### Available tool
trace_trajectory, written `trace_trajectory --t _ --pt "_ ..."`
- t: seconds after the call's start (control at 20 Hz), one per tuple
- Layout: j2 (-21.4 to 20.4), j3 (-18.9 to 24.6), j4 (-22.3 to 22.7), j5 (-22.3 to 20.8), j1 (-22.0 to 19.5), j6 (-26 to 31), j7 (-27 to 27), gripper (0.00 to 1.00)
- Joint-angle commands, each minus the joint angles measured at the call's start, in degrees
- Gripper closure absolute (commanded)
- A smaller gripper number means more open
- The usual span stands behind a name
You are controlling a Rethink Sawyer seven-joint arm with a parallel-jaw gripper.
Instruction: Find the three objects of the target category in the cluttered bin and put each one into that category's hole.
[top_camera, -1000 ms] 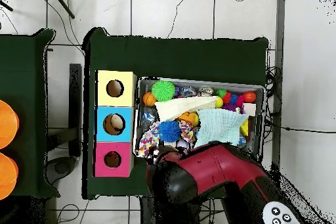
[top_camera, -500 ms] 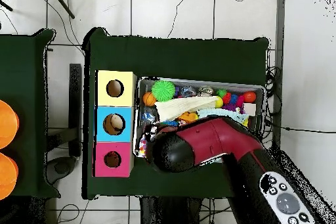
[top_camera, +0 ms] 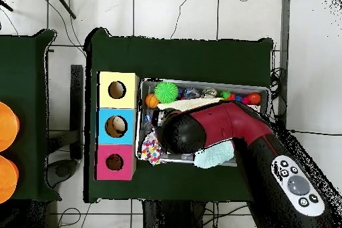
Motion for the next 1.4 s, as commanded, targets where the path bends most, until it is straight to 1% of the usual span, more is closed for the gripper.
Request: trace_trajectory --t 0.05,0.3,0.6,0.85,1.1,1.2,1.4 --pt "4.03 -4.03 -6.38 -4.14 -0.81 4.72 -8.59 0.0" --pt "4.71 -3.65 -7.06 -4.52 -2.09 5.4 -10.34 0.0" --pt "6.21 -3.15 -6.61 -5.55 -4.3 4.09 -12.0 0.0" --pt "7.59 -2.66 -4.93 -7.22 -7.06 1.59 -13.08 0.0" --pt "8.04 -2.12 -2.3 -9.68 -10.36 -1.39 -13.32 0.0" --pt "9.32 -2.01 -1.95 -11.17 -11.91 -2.72 -13.83 0.0" --pt "13.68 -1.25 -2.89 -14.18 -15.74 -3.98 -16.87 0.0"
